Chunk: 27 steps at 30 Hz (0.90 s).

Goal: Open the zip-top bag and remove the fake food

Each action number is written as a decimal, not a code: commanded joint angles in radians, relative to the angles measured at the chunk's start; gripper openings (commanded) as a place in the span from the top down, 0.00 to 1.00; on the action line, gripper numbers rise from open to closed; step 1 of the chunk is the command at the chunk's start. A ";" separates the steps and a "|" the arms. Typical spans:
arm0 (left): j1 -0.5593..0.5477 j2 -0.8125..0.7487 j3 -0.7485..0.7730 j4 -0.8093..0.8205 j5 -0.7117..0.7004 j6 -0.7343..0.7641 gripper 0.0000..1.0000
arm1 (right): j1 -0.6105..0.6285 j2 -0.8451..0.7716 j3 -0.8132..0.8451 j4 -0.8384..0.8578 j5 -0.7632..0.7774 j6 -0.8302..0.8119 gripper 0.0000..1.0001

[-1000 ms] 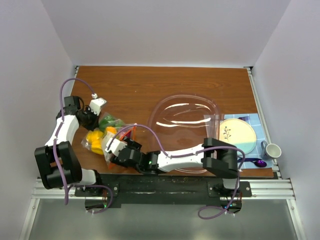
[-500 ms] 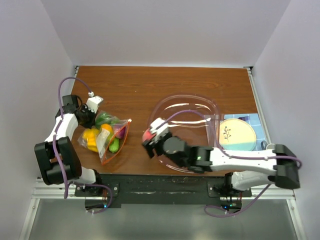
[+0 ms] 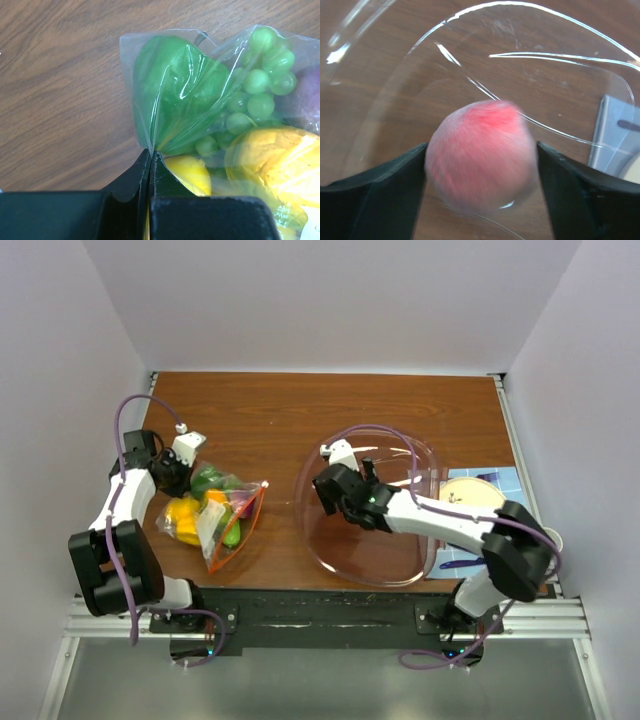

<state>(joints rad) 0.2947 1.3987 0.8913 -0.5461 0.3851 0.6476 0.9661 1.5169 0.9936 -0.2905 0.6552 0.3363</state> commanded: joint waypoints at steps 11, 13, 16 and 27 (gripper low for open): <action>0.009 -0.027 -0.005 -0.012 0.043 0.011 1.00 | 0.095 -0.032 0.235 0.072 -0.174 -0.094 0.14; 0.009 -0.003 0.003 -0.003 0.043 0.004 1.00 | 0.190 -0.032 0.226 0.112 -0.192 -0.121 0.33; 0.009 0.029 0.027 -0.002 0.046 -0.012 1.00 | 0.290 0.040 0.215 0.188 -0.207 -0.160 0.68; 0.008 0.013 0.012 -0.012 0.043 0.001 1.00 | 0.375 0.359 0.398 0.320 -0.302 -0.183 0.73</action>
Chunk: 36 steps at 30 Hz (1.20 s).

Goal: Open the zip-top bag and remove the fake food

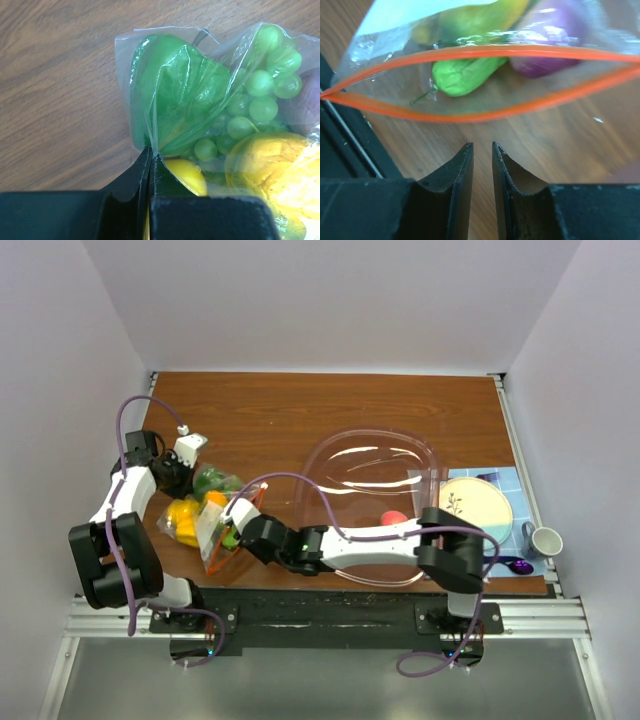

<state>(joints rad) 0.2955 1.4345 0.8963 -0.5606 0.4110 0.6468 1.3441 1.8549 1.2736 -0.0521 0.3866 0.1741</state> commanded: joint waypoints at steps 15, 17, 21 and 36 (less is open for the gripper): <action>0.008 -0.028 -0.019 0.001 0.015 0.017 1.00 | -0.002 0.059 0.162 0.117 -0.023 -0.002 0.66; 0.008 -0.028 -0.020 0.001 0.015 0.016 1.00 | -0.003 0.069 0.170 0.106 -0.015 -0.008 0.67; 0.010 -0.028 -0.019 -0.005 0.017 0.016 1.00 | -0.003 0.102 0.184 0.104 -0.017 -0.021 0.66; 0.008 -0.037 0.012 -0.045 0.031 0.024 1.00 | -0.005 0.242 0.282 0.123 0.084 -0.034 0.01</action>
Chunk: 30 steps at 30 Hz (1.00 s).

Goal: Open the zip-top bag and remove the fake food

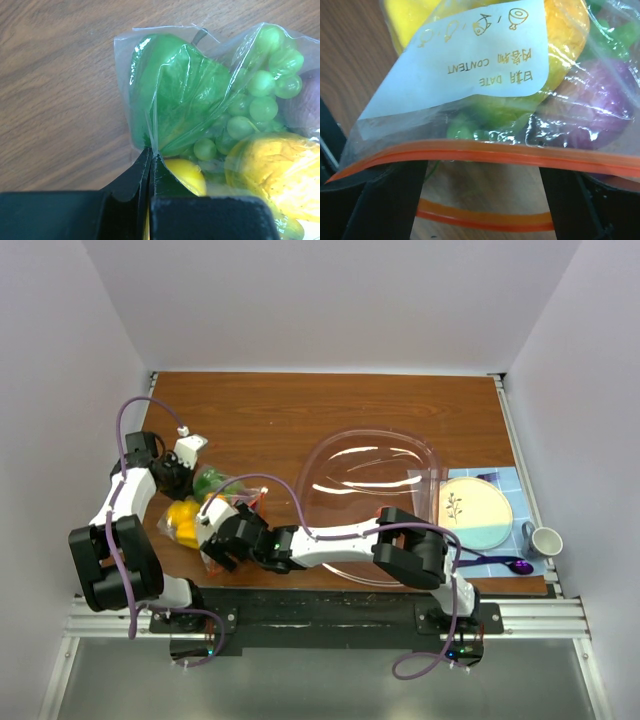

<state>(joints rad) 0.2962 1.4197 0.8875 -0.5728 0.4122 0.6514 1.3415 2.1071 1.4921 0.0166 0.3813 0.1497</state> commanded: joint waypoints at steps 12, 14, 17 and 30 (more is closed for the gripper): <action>0.006 -0.038 0.019 -0.075 0.053 0.043 1.00 | -0.010 0.054 0.183 0.125 0.134 -0.053 0.01; 0.003 -0.039 0.021 -0.088 0.066 0.054 1.00 | -0.013 0.088 0.221 0.100 0.127 -0.044 0.01; 0.000 -0.041 0.025 -0.096 0.071 0.056 1.00 | -0.018 0.129 0.280 0.026 0.122 -0.016 0.02; -0.003 -0.027 0.016 -0.079 0.062 0.048 1.00 | -0.030 0.071 0.123 0.074 0.080 0.025 0.60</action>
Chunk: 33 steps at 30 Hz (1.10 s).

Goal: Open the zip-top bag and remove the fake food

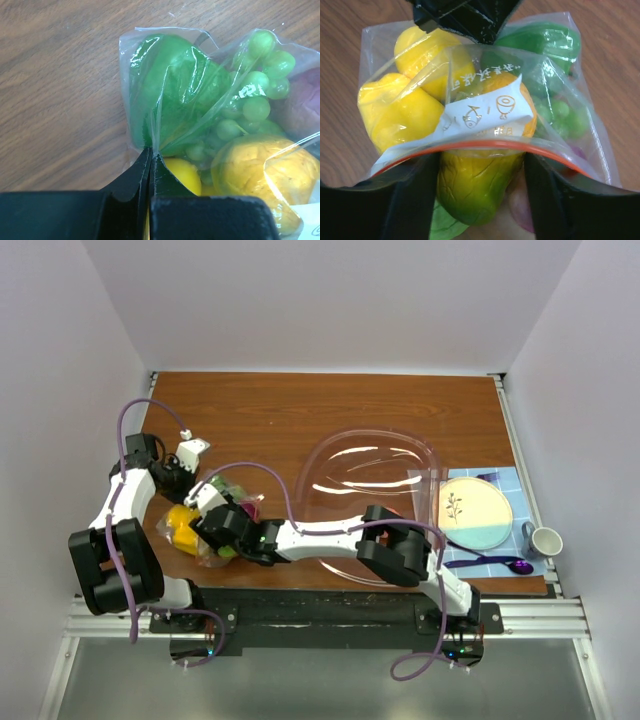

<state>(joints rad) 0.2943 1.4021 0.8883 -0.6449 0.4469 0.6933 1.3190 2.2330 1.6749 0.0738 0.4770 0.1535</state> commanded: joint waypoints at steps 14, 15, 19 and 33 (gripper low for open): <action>0.000 0.021 0.018 0.070 -0.043 -0.040 1.00 | 0.003 -0.402 -0.305 -0.011 -0.138 0.087 1.00; -0.001 0.032 0.020 0.076 -0.050 -0.044 1.00 | 0.005 -0.435 -0.348 -0.041 -0.144 0.096 1.00; 0.002 0.051 0.031 0.088 -0.056 -0.060 1.00 | 0.005 -0.581 -0.469 -0.074 -0.172 0.119 1.00; -0.001 0.055 0.046 0.060 -0.020 -0.080 1.00 | -0.207 -0.920 -0.751 -0.263 0.246 0.140 0.74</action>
<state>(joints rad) 0.2939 1.4563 0.8974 -0.5896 0.4072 0.6346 1.1873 1.3041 0.9775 -0.1349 0.6220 0.2714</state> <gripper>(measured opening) 0.018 0.657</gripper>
